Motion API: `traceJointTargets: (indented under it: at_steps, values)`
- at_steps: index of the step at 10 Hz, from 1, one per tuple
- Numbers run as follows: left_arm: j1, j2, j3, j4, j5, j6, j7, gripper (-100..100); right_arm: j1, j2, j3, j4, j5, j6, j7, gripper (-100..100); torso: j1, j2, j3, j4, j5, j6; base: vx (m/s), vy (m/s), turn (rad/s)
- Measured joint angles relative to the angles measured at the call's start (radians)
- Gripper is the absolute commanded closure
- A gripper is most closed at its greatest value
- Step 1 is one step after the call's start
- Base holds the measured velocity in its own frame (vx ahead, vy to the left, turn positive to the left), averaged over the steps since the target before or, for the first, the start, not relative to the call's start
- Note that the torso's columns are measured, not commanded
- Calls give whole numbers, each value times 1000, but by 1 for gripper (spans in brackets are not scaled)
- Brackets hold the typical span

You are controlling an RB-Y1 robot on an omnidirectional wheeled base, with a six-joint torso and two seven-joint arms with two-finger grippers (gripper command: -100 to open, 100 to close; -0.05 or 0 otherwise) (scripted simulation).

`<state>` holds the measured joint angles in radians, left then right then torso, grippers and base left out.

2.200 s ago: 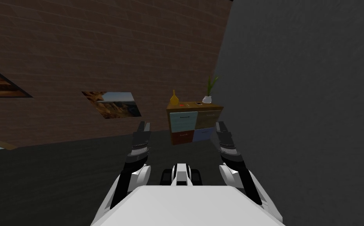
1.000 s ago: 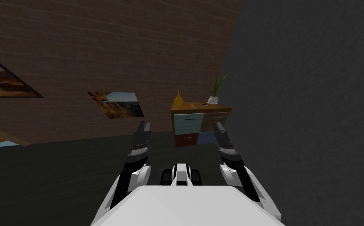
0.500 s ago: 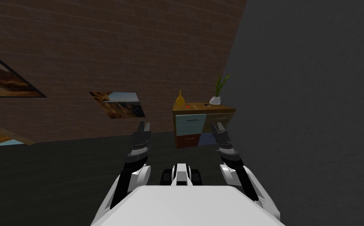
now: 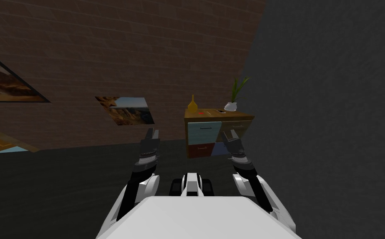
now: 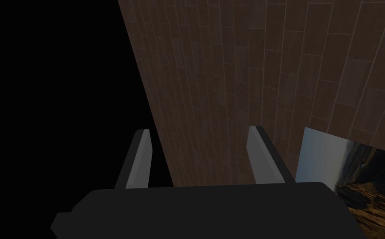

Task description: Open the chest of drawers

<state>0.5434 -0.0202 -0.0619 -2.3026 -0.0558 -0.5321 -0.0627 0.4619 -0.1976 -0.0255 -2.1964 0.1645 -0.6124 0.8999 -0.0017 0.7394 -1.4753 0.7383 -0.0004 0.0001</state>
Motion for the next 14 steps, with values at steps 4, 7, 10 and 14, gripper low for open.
traceJointTargets:
  at_steps: [4, 7, 10, 14]
  values:
    - [0, 0, 0, 0, 0, 0, 0, 0, 0, 3, -11, 26, 32, -9, 110, -100, 2, -2, -1, 0, 0, 0, 59, 43, 21]
    - [0, 0, 0, 0, 0, 0, 0, 0, 0, 5, -19, 44, 51, -14, 195, -100, 2, -2, -1, 0, 0, 0, 54, 45, 23]
    - [0, 0, 0, 0, 0, 0, 0, 0, -1, 7, -28, 63, 70, -16, 278, -100, 1, -2, -1, 0, 0, 0, 55, 35, 17]
    - [0, 0, 0, 0, 0, 0, 0, 0, 3, 9, -41, 90, 94, -23, 390, -100, 2, -2, -1, -1, 1, 0, 53, 33, 12]
